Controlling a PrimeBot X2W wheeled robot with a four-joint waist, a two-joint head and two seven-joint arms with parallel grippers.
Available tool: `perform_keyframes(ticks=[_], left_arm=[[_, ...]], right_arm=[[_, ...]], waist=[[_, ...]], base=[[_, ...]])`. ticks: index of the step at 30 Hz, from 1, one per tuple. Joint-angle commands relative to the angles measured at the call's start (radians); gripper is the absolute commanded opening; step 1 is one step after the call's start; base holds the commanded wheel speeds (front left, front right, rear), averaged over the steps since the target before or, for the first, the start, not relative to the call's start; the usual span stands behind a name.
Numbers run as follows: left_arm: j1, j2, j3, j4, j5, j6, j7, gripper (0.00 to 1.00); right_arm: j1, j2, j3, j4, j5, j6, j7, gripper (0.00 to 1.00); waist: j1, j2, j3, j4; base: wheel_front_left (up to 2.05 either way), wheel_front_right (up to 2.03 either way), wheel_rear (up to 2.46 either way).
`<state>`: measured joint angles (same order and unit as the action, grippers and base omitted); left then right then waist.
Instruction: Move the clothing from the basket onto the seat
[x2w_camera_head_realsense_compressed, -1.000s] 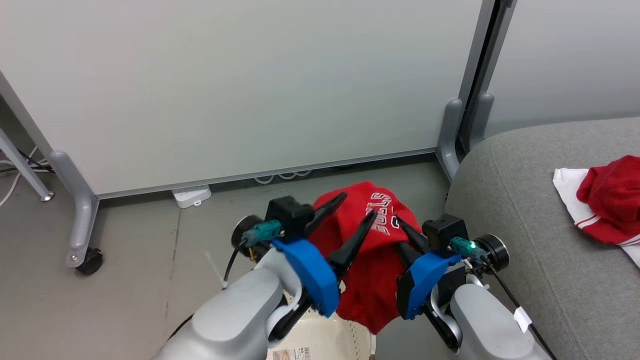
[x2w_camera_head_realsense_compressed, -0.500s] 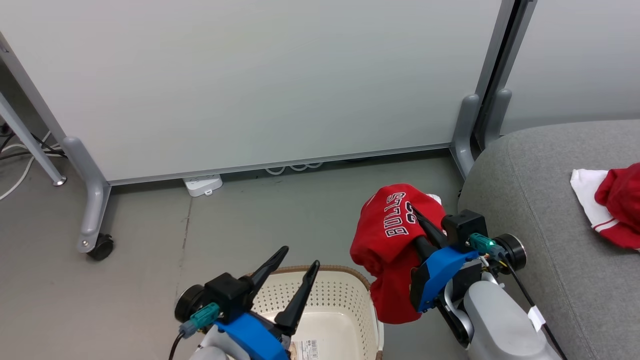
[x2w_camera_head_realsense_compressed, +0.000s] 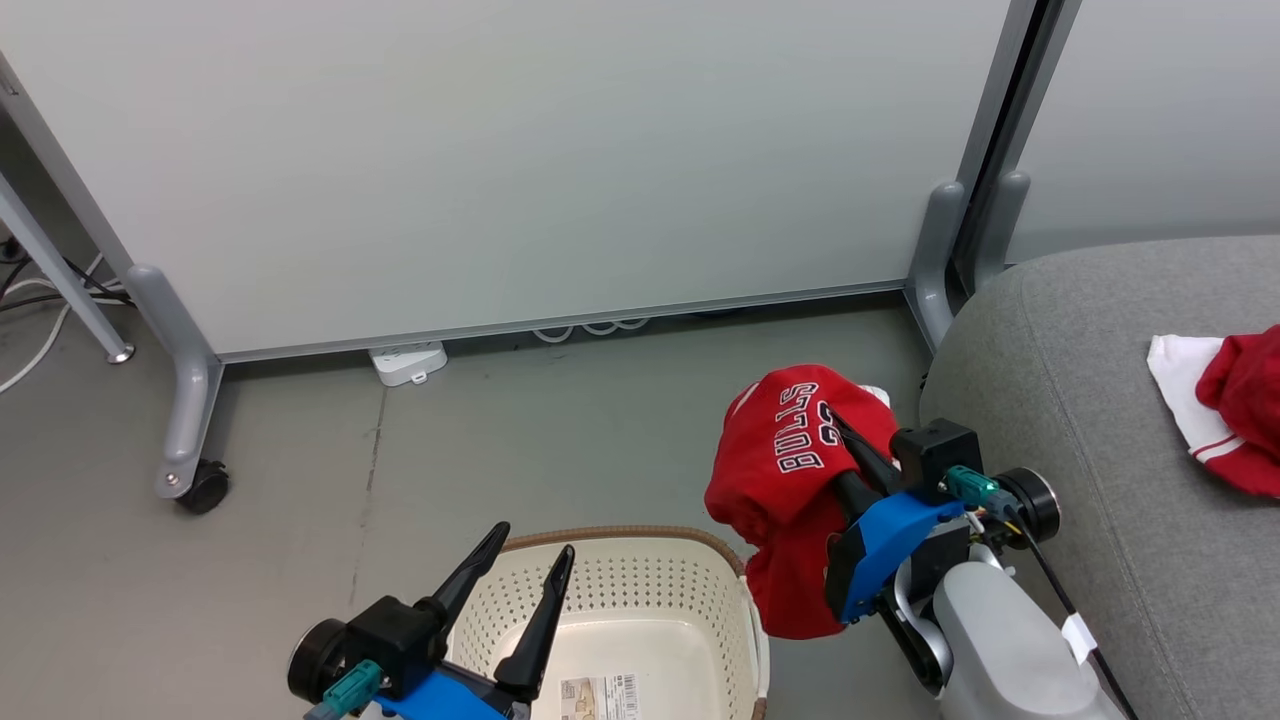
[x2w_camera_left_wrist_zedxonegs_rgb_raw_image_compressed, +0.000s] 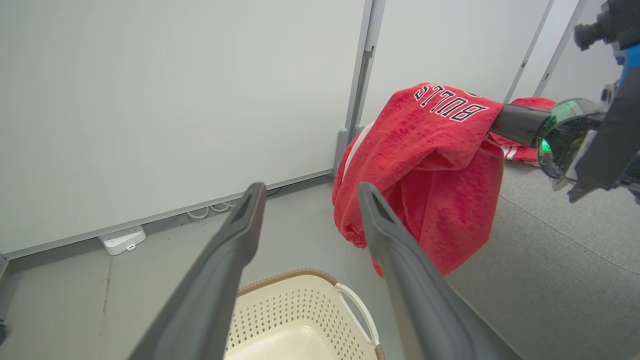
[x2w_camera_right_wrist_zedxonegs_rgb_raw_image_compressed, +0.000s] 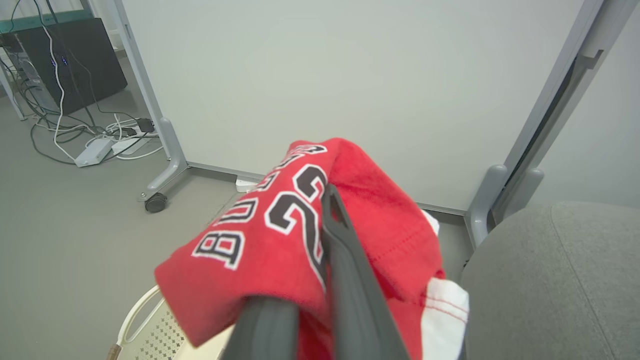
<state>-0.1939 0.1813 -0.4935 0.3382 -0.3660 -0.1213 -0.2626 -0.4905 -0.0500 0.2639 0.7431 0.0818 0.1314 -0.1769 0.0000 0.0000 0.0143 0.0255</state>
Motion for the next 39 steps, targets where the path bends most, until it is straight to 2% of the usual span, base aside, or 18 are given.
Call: perform_keyframes(ticks=[1,13,18,25,34,35,36,39], left_arm=[[0.013,0.0,0.011,-0.003,0.01,-0.004,-0.003,1.0],[0.031,-0.018,0.029,0.003,0.029,-0.011,-0.003,1.0],[0.035,-0.013,0.034,0.0,0.021,-0.011,-0.003,1.0],[0.029,-0.01,0.035,-0.011,0.024,-0.01,-0.003,1.0],[0.015,-0.011,0.031,-0.018,0.029,-0.01,-0.003,1.0],[0.015,-0.011,0.031,-0.018,0.029,-0.01,-0.003,1.0],[0.013,-0.009,0.032,-0.018,0.028,-0.01,-0.003,1.0],[0.007,-0.006,0.027,-0.018,0.028,-0.01,-0.003,1.0]], right_arm=[[0.01,-0.001,-0.002,-0.007,-0.003,-0.001,-0.002,0.0],[0.019,-0.001,0.0,-0.018,-0.004,-0.001,0.008,0.0],[0.014,-0.001,0.012,-0.024,0.008,-0.001,0.01,0.0],[0.006,-0.001,0.02,-0.021,0.015,-0.001,0.011,0.0],[-0.003,-0.001,0.015,-0.018,0.012,-0.001,0.007,0.0],[-0.003,-0.001,0.015,-0.018,0.012,-0.001,0.007,0.0],[-0.004,-0.001,0.018,-0.018,0.015,-0.001,0.004,0.0],[-0.004,-0.001,0.013,-0.017,0.014,-0.001,0.001,0.0]], waist=[[0.0,0.0,-0.001,-0.001],[0.0,0.0,0.001,-0.015],[0.0,0.0,0.008,-0.047],[0.0,0.0,0.016,-0.148],[0.0,0.0,0.031,-0.323],[0.0,0.0,0.031,-0.323],[0.0,0.0,0.035,-0.364],[0.0,0.0,0.041,-0.413]], base=[[0.0,0.0,0.0],[0.0,0.0,0.0],[0.0,0.0,0.0],[0.0,0.0,0.0],[0.0,0.0,0.0],[0.0,0.0,0.0],[0.0,0.0,0.0],[0.0,0.0,0.0]])
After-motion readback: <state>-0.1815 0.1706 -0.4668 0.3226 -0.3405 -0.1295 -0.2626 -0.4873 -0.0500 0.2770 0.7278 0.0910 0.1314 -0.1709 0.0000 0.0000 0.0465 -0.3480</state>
